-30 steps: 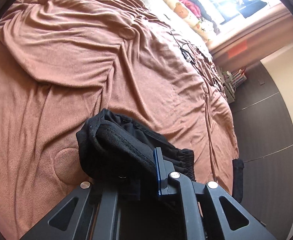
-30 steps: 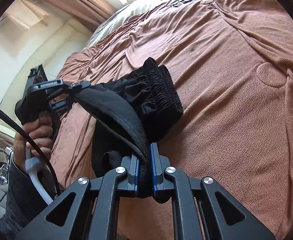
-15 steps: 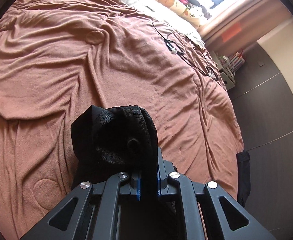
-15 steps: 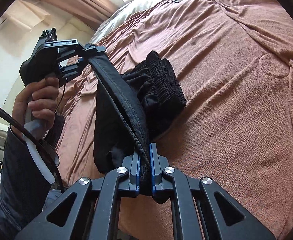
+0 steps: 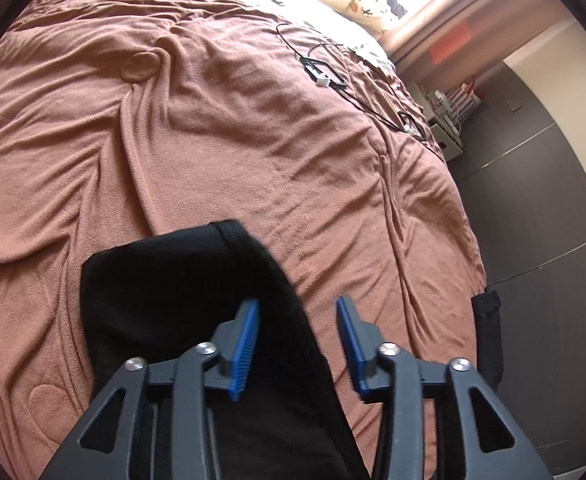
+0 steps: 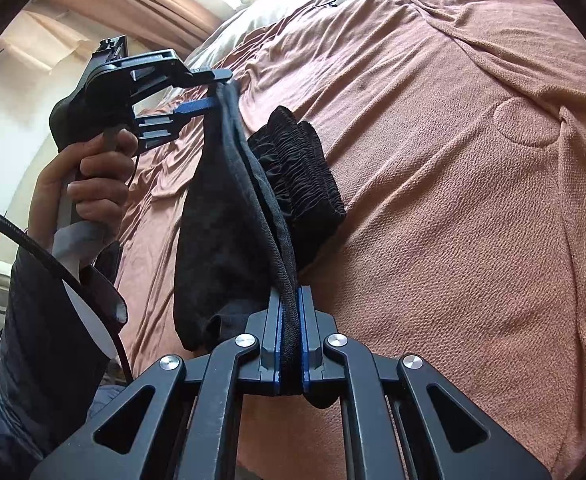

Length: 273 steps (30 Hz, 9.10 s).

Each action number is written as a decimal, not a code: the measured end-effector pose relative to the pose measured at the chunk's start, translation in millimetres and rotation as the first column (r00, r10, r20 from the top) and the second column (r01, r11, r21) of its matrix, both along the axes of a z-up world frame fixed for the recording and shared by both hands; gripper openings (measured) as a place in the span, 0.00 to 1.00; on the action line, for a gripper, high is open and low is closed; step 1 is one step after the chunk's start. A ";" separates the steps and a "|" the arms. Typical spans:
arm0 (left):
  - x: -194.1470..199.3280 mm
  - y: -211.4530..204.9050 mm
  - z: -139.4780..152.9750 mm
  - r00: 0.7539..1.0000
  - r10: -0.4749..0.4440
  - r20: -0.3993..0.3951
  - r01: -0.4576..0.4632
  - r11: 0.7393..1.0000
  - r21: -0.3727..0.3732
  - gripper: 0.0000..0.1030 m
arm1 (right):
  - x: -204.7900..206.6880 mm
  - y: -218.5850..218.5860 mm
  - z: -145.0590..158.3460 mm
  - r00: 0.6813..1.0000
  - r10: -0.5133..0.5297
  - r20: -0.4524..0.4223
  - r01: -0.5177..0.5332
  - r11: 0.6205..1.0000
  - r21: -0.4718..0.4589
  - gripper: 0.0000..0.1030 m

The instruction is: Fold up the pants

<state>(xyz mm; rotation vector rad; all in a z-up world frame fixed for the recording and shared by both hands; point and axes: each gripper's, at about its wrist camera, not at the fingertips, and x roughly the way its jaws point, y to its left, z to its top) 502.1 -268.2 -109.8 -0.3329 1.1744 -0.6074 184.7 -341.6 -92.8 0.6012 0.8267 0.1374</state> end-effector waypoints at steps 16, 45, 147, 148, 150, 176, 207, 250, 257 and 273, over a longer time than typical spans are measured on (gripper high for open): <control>-44.5 63.9 -16.9 0.999 0.042 -0.022 -0.040 0.997 0.066 0.65 | -21.7 0.2 6.1 1.000 -0.011 -0.021 0.010 0.999 -0.047 0.03; -144.1 115.7 -70.2 0.986 0.050 -0.158 -0.064 0.994 -0.084 0.54 | 11.1 -8.6 28.6 0.997 0.031 0.068 -0.023 0.994 -0.110 0.41; -72.4 158.3 -74.6 0.984 0.026 -0.174 -0.050 0.990 -0.134 0.42 | 152.5 2.7 -28.6 0.986 0.163 -0.036 -0.156 0.976 0.155 0.56; -71.8 157.3 -73.4 0.986 0.018 -0.169 -0.041 0.990 -0.134 0.42 | 154.3 4.2 -28.6 0.985 0.166 -0.041 -0.158 0.976 0.151 0.56; -69.4 156.1 -73.7 0.986 0.018 -0.165 -0.038 0.992 -0.121 0.42 | 157.4 5.3 -28.1 0.985 0.167 -0.050 -0.159 0.978 0.137 0.56; -66.6 156.3 -61.2 0.996 0.028 -0.084 -0.042 0.985 -0.168 0.08 | 131.8 15.0 -7.3 0.995 0.103 -0.001 -0.103 0.994 0.039 0.27; -193.6 205.8 105.0 0.973 0.059 0.225 0.010 0.956 -0.293 0.08 | -44.6 103.3 107.3 0.926 0.165 0.341 -0.090 0.970 -0.226 0.24; -317.2 454.2 243.4 0.831 0.339 0.440 -0.183 0.915 -0.359 0.08 | -50.5 285.1 191.4 0.803 0.447 0.395 -0.286 0.870 -0.402 0.24; -326.5 507.3 254.0 0.795 0.374 0.478 -0.238 0.917 -0.321 0.08 | -26.0 317.0 189.0 0.773 0.497 0.394 -0.341 0.849 -0.403 0.24; -315.6 624.9 250.4 0.724 0.485 0.491 -0.359 0.872 -0.331 0.08 | 41.8 367.9 162.5 0.712 0.592 0.377 -0.454 0.798 -0.395 0.24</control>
